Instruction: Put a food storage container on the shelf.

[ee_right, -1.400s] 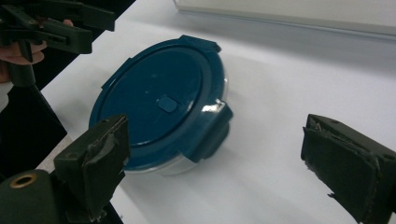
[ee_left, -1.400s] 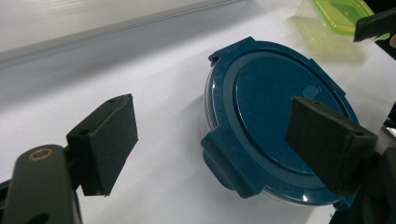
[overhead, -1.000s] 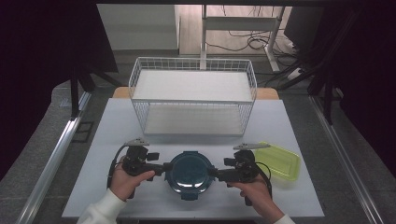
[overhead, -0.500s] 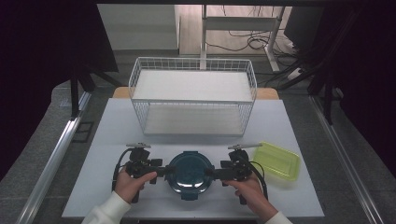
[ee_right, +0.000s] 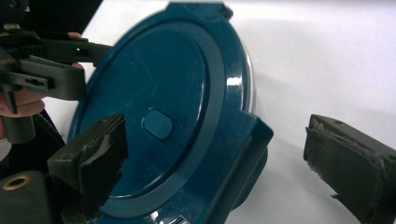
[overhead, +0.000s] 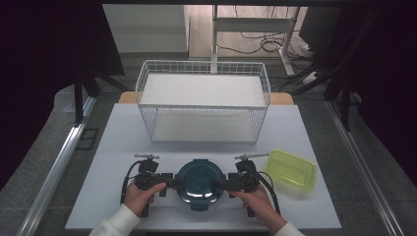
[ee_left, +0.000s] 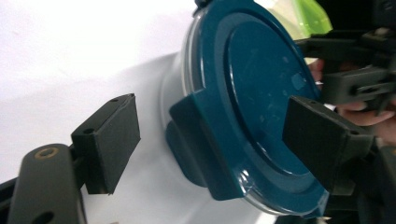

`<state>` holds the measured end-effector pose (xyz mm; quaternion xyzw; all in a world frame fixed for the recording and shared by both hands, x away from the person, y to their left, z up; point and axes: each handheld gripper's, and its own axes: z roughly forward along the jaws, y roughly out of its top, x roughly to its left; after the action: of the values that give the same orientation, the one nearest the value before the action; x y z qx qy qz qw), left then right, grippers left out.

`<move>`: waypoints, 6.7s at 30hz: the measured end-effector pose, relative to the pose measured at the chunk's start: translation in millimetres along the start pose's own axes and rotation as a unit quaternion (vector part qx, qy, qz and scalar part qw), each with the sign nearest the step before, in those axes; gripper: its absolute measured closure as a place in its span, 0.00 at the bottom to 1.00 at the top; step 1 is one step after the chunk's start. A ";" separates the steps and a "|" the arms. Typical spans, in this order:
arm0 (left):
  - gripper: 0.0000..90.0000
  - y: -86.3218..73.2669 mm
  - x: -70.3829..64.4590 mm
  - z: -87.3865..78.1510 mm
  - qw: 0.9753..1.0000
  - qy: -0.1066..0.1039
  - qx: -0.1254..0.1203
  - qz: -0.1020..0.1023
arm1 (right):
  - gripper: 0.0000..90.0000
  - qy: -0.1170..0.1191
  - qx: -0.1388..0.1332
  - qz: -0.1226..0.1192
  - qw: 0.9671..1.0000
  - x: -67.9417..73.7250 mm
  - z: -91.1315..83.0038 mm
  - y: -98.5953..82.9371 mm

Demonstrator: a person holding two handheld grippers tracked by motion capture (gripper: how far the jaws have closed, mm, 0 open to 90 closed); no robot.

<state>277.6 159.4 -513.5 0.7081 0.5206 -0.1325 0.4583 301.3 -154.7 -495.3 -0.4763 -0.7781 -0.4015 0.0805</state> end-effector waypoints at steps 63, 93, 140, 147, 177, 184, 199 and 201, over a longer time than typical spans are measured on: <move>0.43 -3.5 -18.5 0.6 0.999 -0.003 -0.012 -0.034 | 0.34 0.040 -0.021 0.081 0.996 1.2 -2.7 -8.3; 0.46 2.1 -24.0 -2.9 1.000 -0.002 -0.022 -0.011 | 0.33 0.031 -0.033 0.077 0.996 5.4 -7.5 -6.5; 0.46 57.1 -51.0 -34.2 0.997 -0.004 -0.077 0.028 | 0.33 0.015 -0.085 0.056 0.995 31.3 -40.8 49.1; 0.46 78.1 -62.5 -45.6 0.995 -0.003 -0.088 0.045 | 0.33 0.016 -0.097 0.049 0.994 38.6 -52.6 67.4; 0.46 155.7 -107.9 -86.7 0.987 -0.016 -0.135 0.090 | 0.33 -0.004 -0.131 -0.014 0.991 74.5 -112.6 153.0; 0.46 170.7 -106.5 -89.1 0.987 -0.015 -0.134 0.088 | 0.33 -0.002 -0.126 -0.016 0.992 73.0 -113.5 172.6; 0.46 208.1 -95.4 -90.8 0.986 -0.017 -0.137 0.089 | 0.33 -0.006 -0.128 -0.014 0.992 67.1 -108.5 206.8; 0.46 217.6 -91.8 -91.2 0.986 -0.018 -0.139 0.089 | 0.33 -0.005 -0.132 -0.015 0.991 64.8 -106.9 214.8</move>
<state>399.2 166.4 -291.5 0.6787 0.4607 -0.0304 0.5712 412.3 -137.8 -273.6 -0.4733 -0.7258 -0.4992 0.0074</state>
